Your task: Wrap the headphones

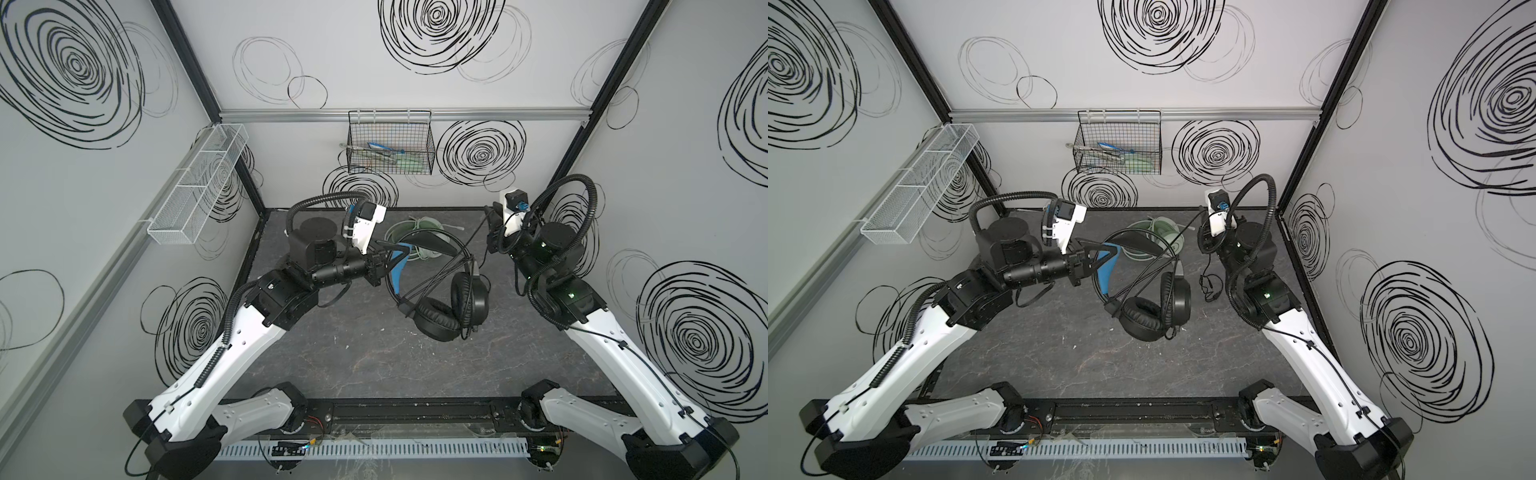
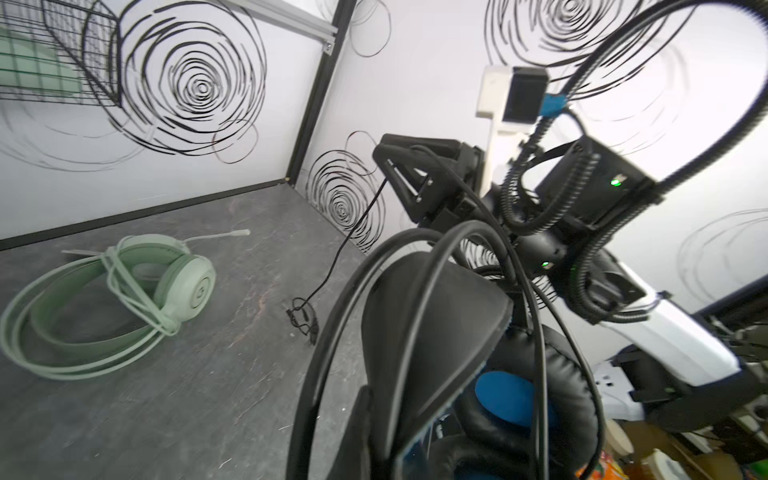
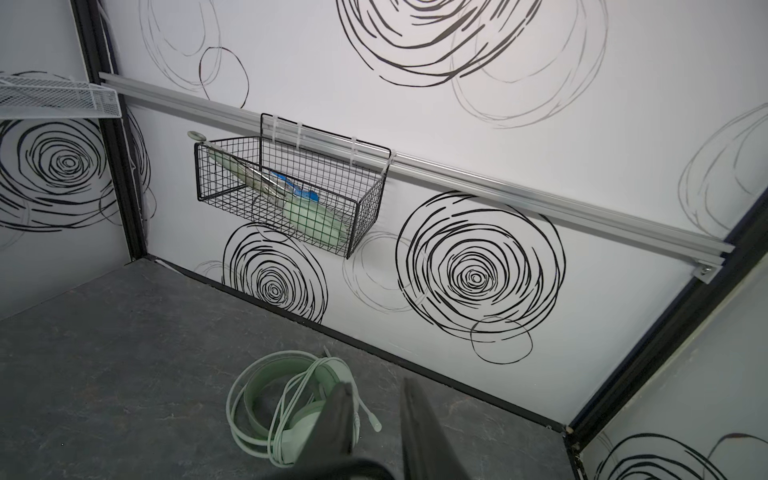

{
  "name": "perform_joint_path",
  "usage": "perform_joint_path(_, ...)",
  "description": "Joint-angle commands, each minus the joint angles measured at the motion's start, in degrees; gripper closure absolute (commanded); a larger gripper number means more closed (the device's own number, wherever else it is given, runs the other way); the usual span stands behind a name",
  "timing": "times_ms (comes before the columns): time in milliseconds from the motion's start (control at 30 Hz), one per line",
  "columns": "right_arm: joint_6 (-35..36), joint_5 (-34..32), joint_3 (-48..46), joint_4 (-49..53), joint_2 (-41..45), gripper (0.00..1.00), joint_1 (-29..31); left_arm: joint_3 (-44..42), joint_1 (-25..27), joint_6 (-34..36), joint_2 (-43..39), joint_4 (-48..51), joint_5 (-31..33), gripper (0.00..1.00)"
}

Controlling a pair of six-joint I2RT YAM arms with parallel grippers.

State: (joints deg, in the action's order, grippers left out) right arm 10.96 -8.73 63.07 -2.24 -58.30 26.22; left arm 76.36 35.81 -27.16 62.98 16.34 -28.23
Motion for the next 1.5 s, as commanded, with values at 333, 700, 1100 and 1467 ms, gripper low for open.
perform_joint_path(333, -9.5, 10.6, -2.5, -9.5, 2.1, 0.72, -0.5, 4.1, 1.3, -22.3, 1.3, -36.2, -2.5, 1.00)
perform_joint_path(700, -15.0, 16.1, -7.2, -14.0, 3.2, 0.71, 0.6, 11.3, 10.2, -24.5, 8.1, -45.1, 8.7, 1.00)
perform_joint_path(1100, -20.3, 19.6, -11.3, -19.8, 2.0, 0.71, 5.2, 17.4, 13.5, -30.6, 16.1, -54.8, 16.9, 1.00)
perform_joint_path(1467, -23.8, 18.9, -15.7, -21.1, 1.4, 0.74, 13.3, 19.6, 10.5, -29.5, 16.6, -46.5, 31.5, 1.00)
